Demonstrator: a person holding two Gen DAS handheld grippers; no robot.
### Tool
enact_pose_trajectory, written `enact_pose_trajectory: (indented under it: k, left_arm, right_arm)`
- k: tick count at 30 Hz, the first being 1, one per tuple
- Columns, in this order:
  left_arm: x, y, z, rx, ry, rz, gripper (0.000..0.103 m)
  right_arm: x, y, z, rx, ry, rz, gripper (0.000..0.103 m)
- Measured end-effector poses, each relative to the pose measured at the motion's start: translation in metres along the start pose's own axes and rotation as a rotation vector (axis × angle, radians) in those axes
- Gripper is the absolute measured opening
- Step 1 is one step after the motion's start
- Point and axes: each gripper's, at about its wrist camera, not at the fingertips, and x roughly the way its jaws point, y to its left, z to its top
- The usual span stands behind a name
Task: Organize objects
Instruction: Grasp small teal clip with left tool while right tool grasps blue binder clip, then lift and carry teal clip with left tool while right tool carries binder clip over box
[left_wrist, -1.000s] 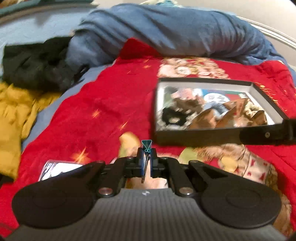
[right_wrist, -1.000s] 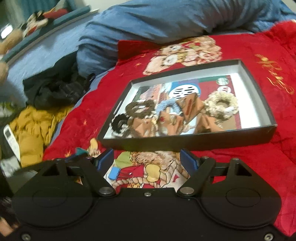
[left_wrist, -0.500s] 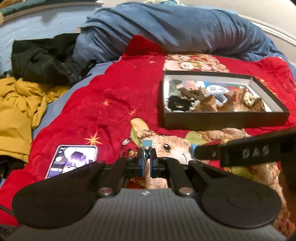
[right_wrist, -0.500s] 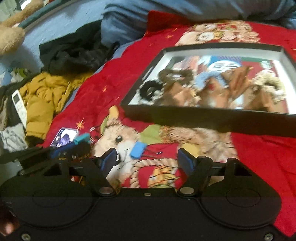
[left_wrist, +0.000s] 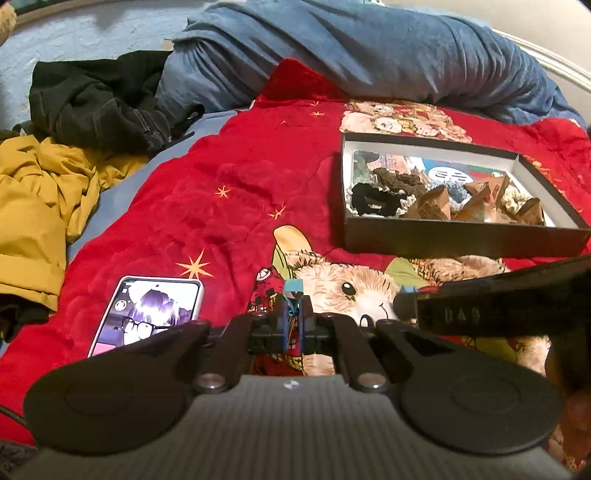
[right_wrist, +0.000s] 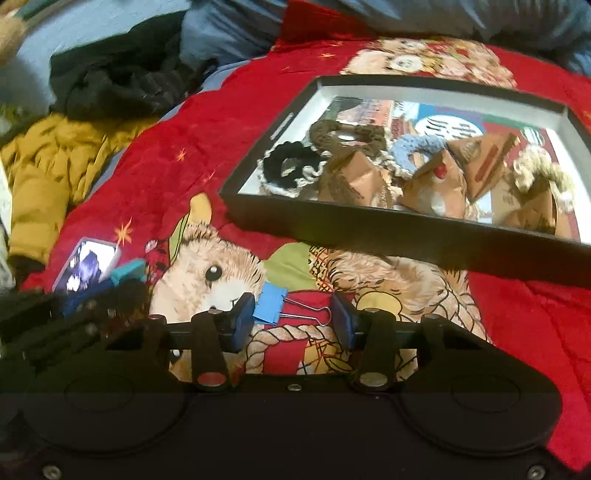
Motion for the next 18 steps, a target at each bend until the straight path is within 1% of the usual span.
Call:
enact_pose_trajectory:
  k: [3, 6, 10, 13, 16, 18]
  left_arm:
    - [-0.001, -0.001, 0.000, 0.006, -0.011, -0.006, 0.007]
    - [-0.004, -0.004, 0.000, 0.019, -0.041, -0.017, 0.007]
    - [-0.011, -0.010, 0.000, 0.042, -0.084, -0.031, 0.007]
    - [-0.014, -0.014, 0.003, 0.047, -0.110, -0.045, 0.007]
    - [-0.018, -0.018, 0.004, 0.061, -0.144, -0.053, 0.007]
    - [-0.023, -0.021, 0.005, 0.068, -0.184, -0.070, 0.007]
  right_arm:
    - [-0.003, 0.001, 0.001, -0.004, 0.003, -0.005, 0.044]
    - [-0.009, -0.002, 0.003, 0.004, 0.000, 0.001, 0.043]
    - [-0.028, -0.012, 0.005, 0.038, -0.023, 0.017, 0.043]
    - [-0.046, -0.023, 0.011, 0.082, -0.070, 0.024, 0.043]
    - [-0.066, -0.034, 0.021, 0.123, -0.136, 0.031, 0.043]
    - [-0.078, -0.039, 0.026, 0.134, -0.177, 0.030, 0.043]
